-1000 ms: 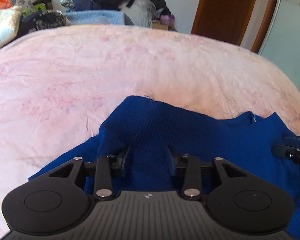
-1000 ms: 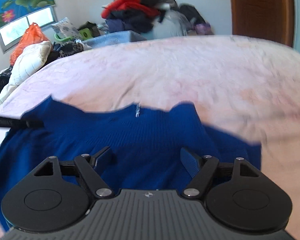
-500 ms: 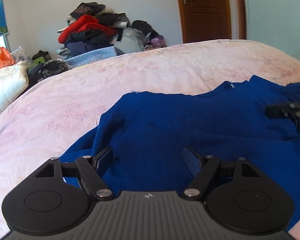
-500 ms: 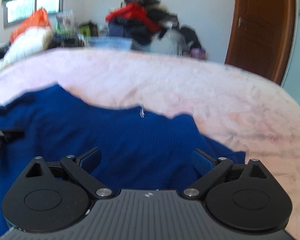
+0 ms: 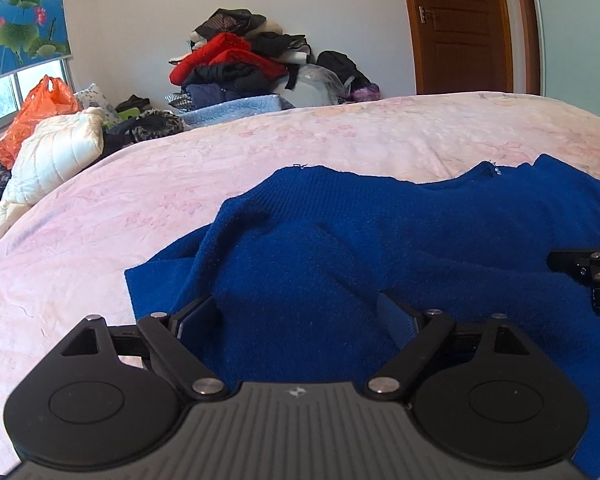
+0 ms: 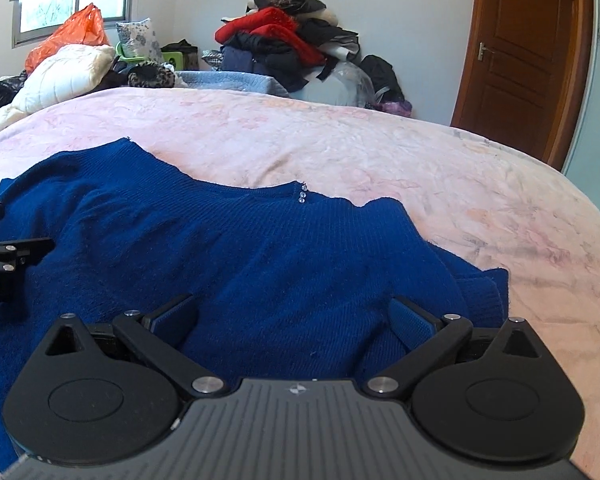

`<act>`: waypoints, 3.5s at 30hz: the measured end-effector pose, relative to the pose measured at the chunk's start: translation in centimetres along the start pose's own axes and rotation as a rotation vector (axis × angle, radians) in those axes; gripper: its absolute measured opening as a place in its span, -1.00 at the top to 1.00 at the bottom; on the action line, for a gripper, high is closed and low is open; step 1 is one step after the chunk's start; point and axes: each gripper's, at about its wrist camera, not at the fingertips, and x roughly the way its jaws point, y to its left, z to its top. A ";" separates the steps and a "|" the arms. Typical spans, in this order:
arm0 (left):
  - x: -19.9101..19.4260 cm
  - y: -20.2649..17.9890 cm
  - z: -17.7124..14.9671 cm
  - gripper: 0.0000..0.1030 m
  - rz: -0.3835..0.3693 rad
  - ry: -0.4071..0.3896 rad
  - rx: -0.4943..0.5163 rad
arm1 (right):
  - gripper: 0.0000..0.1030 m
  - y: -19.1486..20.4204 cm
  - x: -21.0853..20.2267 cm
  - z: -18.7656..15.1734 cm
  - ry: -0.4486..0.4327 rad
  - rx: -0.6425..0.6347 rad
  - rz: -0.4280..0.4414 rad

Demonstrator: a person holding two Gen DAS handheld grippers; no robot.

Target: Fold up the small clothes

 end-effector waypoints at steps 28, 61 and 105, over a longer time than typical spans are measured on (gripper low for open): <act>7.7 13.4 8.6 -0.82 -0.347 0.116 -0.036 | -0.99 12.8 -8.9 0.3 -0.048 -0.242 0.253; 11.5 9.5 9.7 0.83 -0.515 0.300 -0.119 | 0.85 26.0 -8.9 -2.3 -0.195 -0.741 0.120; 6.8 -17.7 17.8 0.31 -0.634 0.346 -0.060 | 0.79 -9.4 -12.6 -9.6 -0.112 0.610 0.349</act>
